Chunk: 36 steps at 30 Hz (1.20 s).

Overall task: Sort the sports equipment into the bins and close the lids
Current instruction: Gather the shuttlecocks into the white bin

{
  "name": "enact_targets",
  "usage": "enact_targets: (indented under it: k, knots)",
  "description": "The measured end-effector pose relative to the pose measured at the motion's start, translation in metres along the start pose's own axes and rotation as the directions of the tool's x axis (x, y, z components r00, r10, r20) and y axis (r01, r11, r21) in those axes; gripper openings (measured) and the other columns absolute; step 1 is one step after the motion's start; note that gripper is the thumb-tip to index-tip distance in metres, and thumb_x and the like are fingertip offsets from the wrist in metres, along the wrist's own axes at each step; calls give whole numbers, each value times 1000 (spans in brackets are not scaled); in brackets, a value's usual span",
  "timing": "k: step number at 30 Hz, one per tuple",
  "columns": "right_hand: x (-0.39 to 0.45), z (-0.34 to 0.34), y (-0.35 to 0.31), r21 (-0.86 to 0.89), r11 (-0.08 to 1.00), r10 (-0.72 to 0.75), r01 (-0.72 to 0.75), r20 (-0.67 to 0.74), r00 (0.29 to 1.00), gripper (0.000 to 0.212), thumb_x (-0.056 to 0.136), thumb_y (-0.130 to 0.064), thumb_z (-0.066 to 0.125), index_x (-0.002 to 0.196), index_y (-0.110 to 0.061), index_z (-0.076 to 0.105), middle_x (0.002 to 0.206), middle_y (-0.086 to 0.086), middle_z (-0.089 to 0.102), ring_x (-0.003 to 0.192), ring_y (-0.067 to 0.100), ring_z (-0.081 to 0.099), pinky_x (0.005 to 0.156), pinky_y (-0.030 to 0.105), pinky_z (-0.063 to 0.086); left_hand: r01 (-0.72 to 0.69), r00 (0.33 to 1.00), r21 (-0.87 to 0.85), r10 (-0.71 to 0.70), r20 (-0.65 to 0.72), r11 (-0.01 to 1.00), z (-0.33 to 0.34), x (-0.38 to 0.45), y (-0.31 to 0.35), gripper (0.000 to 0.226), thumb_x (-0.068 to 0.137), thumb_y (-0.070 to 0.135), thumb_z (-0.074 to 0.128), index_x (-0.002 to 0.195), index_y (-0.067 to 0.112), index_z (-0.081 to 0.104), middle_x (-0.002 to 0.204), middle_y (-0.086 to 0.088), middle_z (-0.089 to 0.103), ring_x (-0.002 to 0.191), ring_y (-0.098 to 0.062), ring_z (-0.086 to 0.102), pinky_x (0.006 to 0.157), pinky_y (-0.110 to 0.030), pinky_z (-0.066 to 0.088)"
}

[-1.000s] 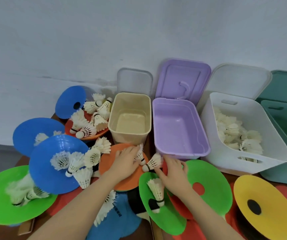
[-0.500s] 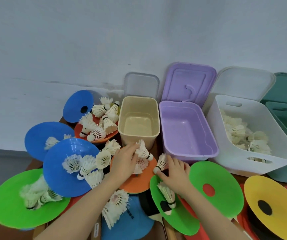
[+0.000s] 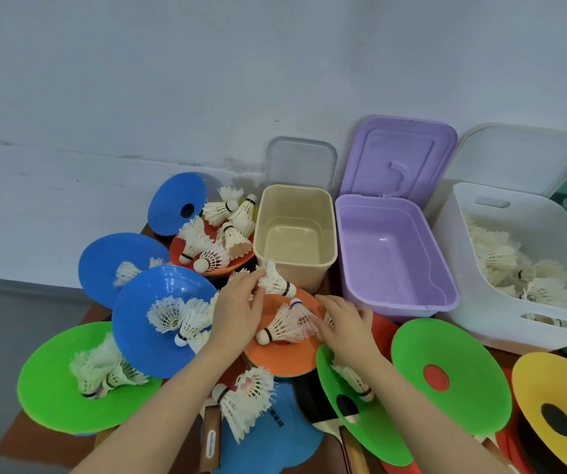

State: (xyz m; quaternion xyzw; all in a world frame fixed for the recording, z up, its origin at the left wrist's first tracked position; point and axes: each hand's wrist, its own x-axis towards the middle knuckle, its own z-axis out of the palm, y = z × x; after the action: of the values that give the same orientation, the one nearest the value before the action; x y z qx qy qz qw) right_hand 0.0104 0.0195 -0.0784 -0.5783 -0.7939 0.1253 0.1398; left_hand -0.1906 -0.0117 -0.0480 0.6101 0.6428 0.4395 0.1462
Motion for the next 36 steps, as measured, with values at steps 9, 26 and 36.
enact_targets:
  k: [9, 26, 36]
  knots:
    - [19, 10, -13, -193, 980, -40, 42, 18, 999, 23, 92, -26, 47, 91, -30, 69, 81, -5, 66, 89, 17, 53, 66, 32, 10, 47, 998, 7, -47, 36, 999, -3, 2, -10, 32, 90, 8, 55, 120, 17, 60, 107, 3, 60, 95, -13, 58, 84, -41, 49]
    - [6, -80, 37, 76, 968, -159, 238, -544, 824, 12, 84, -17, 59, 83, -12, 70, 75, -2, 64, 64, 18, 57, 59, 32, 44, -115, 993, -122, 118, 12, 986, 4, 39, 72, 31, 90, 6, 56, 119, 15, 62, 101, 8, 59, 89, -5, 53, 85, -16, 42]
    - [3, -162, 149, 286, 943, 23, 172, -570, 821, 15, 84, -16, 57, 89, -9, 70, 80, -6, 59, 70, 5, 52, 62, 13, 40, -284, 949, -181, 303, 88, 942, 101, 77, 172, 30, 87, 10, 54, 115, 10, 63, 89, 3, 54, 77, -6, 49, 72, -18, 39]
